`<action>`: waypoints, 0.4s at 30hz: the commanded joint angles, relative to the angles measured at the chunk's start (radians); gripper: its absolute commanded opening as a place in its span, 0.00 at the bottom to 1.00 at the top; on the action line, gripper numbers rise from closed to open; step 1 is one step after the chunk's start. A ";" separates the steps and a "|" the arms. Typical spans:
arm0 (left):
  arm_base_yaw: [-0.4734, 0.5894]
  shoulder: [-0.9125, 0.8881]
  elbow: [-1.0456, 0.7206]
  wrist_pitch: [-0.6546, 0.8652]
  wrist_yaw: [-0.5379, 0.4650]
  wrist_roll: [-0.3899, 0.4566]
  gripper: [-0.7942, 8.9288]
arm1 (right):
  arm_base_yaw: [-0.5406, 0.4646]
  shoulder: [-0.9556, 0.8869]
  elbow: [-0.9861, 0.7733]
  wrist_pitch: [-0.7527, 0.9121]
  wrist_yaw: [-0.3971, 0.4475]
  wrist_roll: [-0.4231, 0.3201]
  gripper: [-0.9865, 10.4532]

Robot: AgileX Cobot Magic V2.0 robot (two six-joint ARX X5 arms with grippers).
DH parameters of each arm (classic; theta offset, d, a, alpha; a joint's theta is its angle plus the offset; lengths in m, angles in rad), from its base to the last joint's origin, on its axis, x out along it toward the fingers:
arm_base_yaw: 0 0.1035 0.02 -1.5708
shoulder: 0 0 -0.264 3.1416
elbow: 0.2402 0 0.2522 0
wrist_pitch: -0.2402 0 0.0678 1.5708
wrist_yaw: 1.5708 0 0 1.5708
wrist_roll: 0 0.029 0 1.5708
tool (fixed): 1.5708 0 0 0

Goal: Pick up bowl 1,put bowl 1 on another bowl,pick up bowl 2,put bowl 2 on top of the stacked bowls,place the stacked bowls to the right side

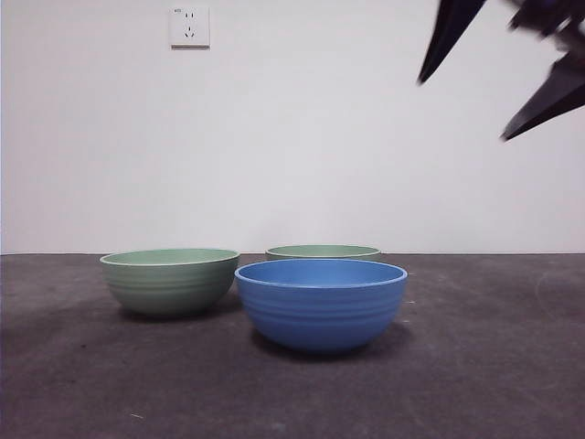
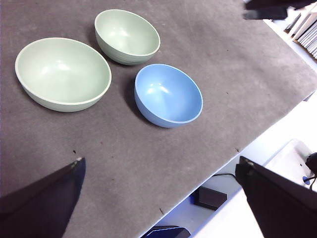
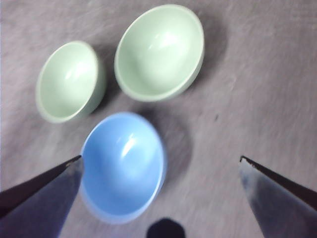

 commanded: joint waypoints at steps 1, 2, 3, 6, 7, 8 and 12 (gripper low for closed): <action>0.002 -0.001 0.003 0.003 0.007 0.000 0.69 | 0.018 0.119 0.059 0.018 0.043 0.015 0.57; 0.002 -0.001 0.003 0.003 0.007 0.000 0.69 | 0.023 0.154 0.078 0.024 0.053 0.015 0.57; 0.002 -0.001 0.003 0.003 0.007 0.000 0.69 | 0.029 0.195 0.100 0.027 0.061 0.016 0.57; 0.002 -0.001 0.003 0.003 0.007 0.000 0.69 | 0.044 0.293 0.146 0.051 0.066 0.016 0.57; 0.002 -0.001 0.003 0.003 0.007 0.000 0.69 | 0.055 0.332 0.161 0.067 0.088 0.016 0.57; 0.002 -0.001 0.003 0.003 0.007 0.000 0.69 | 0.064 0.358 0.171 0.082 0.107 0.016 0.57; 0.002 -0.001 0.003 -0.007 0.007 0.000 0.69 | 0.089 0.455 0.189 0.160 0.147 0.034 0.54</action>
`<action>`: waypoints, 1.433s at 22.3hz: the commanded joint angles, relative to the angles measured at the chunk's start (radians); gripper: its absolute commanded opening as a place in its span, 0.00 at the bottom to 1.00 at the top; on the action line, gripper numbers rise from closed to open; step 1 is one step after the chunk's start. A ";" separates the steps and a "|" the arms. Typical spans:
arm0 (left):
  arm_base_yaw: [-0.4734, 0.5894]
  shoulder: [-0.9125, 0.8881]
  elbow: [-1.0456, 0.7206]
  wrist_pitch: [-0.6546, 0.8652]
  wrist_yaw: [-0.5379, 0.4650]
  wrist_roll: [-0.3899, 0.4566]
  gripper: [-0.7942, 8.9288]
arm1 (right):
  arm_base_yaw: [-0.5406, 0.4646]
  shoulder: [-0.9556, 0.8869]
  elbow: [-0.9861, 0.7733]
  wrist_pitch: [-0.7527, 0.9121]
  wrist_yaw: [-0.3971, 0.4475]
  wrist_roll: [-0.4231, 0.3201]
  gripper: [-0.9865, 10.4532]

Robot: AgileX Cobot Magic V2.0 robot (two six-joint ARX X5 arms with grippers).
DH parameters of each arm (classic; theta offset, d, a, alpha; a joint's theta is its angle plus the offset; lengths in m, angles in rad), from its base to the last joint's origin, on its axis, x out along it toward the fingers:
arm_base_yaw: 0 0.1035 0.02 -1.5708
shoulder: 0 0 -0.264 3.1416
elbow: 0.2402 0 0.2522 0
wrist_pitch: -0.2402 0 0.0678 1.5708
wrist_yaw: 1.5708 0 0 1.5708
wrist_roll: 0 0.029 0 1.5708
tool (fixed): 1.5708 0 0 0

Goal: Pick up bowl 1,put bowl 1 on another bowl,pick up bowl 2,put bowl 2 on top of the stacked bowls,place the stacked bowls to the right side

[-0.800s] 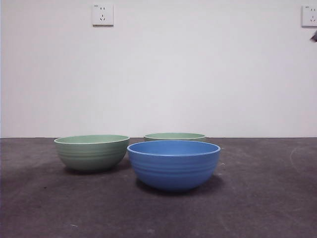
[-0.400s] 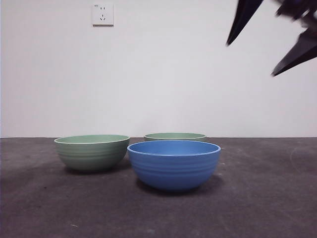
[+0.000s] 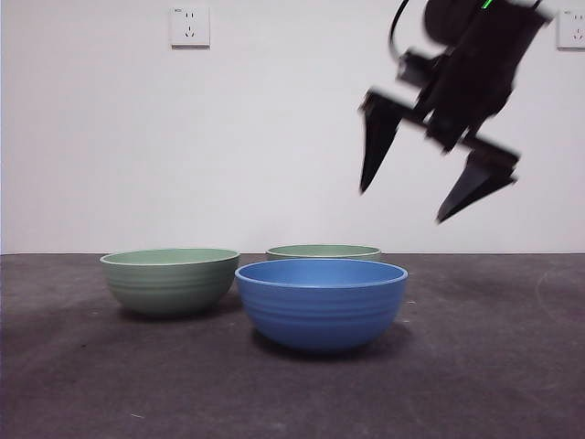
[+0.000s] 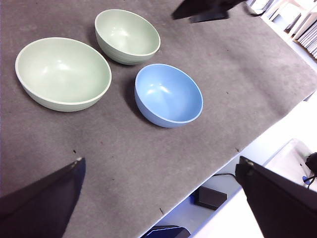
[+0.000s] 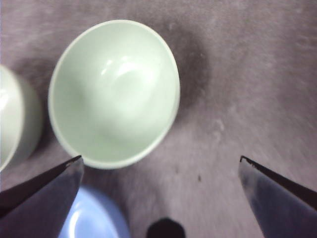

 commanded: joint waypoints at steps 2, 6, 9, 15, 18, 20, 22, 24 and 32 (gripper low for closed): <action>0.002 -0.001 0.003 -0.011 0.007 0.000 0.69 | 0.019 0.087 0.005 0.077 0.013 0.037 0.51; 0.002 -0.001 0.003 -0.020 0.007 0.000 0.69 | 0.029 0.150 0.005 0.135 0.037 0.048 0.49; 0.002 -0.001 0.003 -0.021 0.007 0.000 0.69 | 0.034 0.176 0.005 0.163 0.068 0.048 0.44; 0.002 -0.001 0.003 -0.021 0.006 0.000 0.69 | 0.035 0.186 0.005 0.198 0.079 0.055 0.24; 0.002 -0.001 0.003 -0.021 0.006 0.000 0.69 | 0.035 0.203 0.005 0.198 0.079 0.055 0.24; 0.002 -0.001 0.003 -0.021 0.006 0.000 0.69 | 0.035 0.208 0.005 0.207 0.079 0.055 0.19; 0.002 -0.001 0.003 -0.020 0.006 0.000 0.69 | 0.035 0.208 0.005 0.214 0.079 0.055 0.12; 0.002 -0.001 0.003 -0.020 0.006 0.000 0.69 | 0.035 0.208 0.005 0.217 0.080 0.055 0.08; 0.002 -0.001 0.003 -0.017 -0.002 0.000 0.69 | 0.034 0.141 0.016 0.231 0.078 0.045 0.08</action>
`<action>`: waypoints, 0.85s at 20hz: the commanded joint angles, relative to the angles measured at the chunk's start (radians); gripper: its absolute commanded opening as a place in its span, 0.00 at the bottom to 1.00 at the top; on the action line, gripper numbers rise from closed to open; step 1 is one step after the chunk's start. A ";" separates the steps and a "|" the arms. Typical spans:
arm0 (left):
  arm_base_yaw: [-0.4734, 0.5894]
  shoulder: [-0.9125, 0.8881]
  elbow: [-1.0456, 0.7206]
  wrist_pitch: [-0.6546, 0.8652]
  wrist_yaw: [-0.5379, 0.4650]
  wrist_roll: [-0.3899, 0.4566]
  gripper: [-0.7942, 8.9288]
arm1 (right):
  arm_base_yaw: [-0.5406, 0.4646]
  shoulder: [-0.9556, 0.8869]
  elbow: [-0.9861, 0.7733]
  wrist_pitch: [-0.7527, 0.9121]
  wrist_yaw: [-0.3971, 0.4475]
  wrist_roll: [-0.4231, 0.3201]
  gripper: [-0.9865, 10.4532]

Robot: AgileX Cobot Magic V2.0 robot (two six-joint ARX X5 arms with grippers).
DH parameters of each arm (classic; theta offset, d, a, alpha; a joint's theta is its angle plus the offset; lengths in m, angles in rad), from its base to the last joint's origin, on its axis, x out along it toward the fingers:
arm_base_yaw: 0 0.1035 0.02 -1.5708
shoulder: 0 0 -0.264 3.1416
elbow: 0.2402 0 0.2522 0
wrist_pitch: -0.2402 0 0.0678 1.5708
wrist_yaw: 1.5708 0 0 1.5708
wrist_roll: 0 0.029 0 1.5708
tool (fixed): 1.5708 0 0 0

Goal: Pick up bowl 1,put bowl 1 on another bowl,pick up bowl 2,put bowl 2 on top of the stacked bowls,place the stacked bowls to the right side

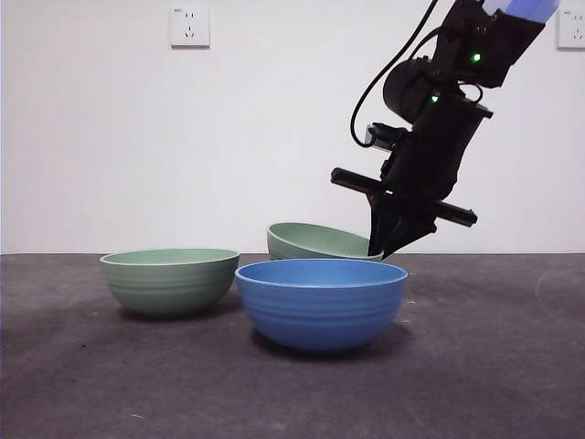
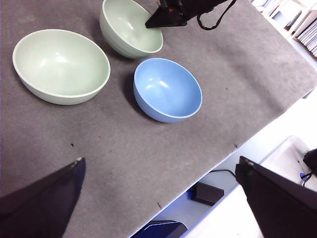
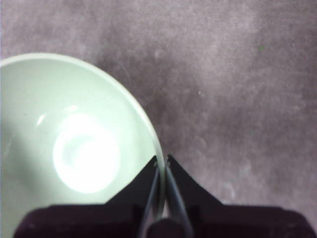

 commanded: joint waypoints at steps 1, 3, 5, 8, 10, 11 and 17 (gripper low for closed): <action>0.002 -0.001 0.003 0.006 -0.004 0.000 0.69 | 0.002 -0.079 0.012 -0.037 0.002 -0.028 0.08; 0.002 -0.001 0.003 0.006 -0.024 0.000 0.69 | 0.003 -0.146 0.012 -0.112 0.002 -0.072 0.08; 0.002 -0.001 0.003 0.006 -0.025 0.000 0.69 | 0.006 -0.213 0.012 -0.195 0.001 -0.105 0.08; 0.002 -0.001 0.003 0.006 -0.024 0.000 0.69 | 0.019 -0.280 0.012 -0.327 -0.003 -0.145 0.08; 0.002 -0.001 0.003 0.006 -0.024 0.000 0.69 | 0.037 -0.288 0.011 -0.407 -0.003 -0.166 0.08; 0.002 -0.001 0.003 0.006 -0.024 0.000 0.69 | 0.048 -0.287 0.007 -0.430 -0.003 -0.175 0.08; 0.002 -0.001 0.003 0.006 -0.024 0.000 0.69 | 0.133 -0.287 -0.097 -0.405 0.032 -0.181 0.08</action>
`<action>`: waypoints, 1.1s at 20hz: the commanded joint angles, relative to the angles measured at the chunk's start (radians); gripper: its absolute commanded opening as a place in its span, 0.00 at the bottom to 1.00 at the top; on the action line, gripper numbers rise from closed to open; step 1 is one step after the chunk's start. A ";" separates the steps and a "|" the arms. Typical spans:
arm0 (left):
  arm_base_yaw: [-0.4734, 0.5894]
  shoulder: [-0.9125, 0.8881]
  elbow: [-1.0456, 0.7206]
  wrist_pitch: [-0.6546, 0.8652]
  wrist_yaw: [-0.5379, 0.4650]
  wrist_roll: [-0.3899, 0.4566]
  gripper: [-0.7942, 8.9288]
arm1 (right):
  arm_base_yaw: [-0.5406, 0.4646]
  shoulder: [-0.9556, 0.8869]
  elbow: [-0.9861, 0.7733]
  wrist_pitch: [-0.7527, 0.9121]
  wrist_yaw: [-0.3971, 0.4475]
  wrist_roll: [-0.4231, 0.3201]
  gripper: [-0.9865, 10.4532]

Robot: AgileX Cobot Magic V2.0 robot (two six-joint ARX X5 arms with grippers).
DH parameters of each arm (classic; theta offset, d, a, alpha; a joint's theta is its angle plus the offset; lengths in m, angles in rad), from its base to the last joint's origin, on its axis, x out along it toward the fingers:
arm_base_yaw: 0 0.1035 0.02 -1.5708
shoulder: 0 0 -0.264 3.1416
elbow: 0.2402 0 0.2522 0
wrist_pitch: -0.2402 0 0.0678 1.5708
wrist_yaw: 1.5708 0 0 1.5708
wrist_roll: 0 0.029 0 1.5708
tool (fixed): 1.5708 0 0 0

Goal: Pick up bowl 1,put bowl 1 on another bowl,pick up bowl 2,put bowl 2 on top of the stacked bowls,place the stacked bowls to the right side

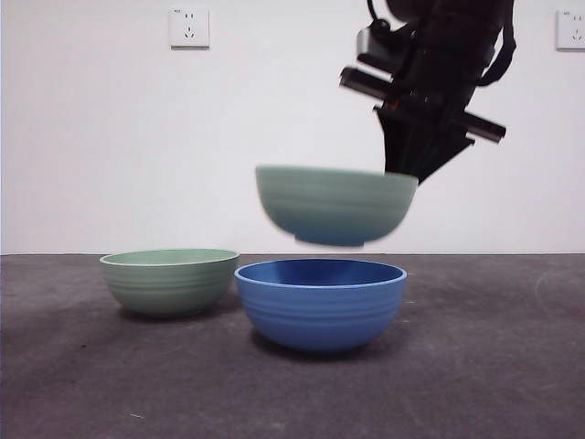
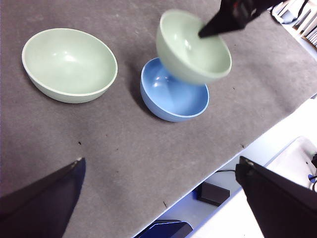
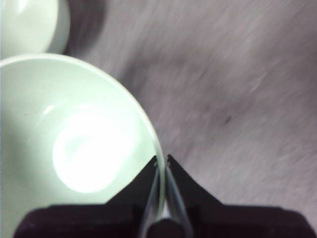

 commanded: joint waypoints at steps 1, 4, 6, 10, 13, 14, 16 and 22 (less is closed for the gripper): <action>0.002 -0.001 0.003 0.005 0.003 0.001 0.69 | 0.012 0.006 -0.068 0.039 0.007 -0.007 0.08; 0.002 -0.001 0.003 0.005 0.003 0.000 0.69 | 0.022 0.006 -0.130 0.093 0.006 -0.006 0.08; 0.002 -0.001 0.003 0.006 0.002 0.000 0.69 | 0.023 0.007 -0.148 0.114 0.005 -0.008 0.08; 0.002 -0.001 0.003 0.009 0.001 0.001 0.69 | 0.032 0.009 -0.158 0.154 -0.002 -0.007 0.08; 0.002 -0.001 0.003 0.009 0.001 0.000 0.69 | 0.050 0.029 -0.158 0.164 0.000 -0.007 0.08; 0.002 -0.001 0.003 0.009 0.001 0.000 0.69 | 0.058 0.041 -0.158 0.164 0.000 -0.007 0.08; 0.002 -0.001 0.003 0.005 0.001 0.000 0.69 | 0.069 0.052 -0.158 0.164 0.014 -0.008 0.08; 0.002 0.001 0.003 0.009 0.000 0.000 0.69 | 0.074 0.052 -0.158 0.169 0.023 0.003 0.38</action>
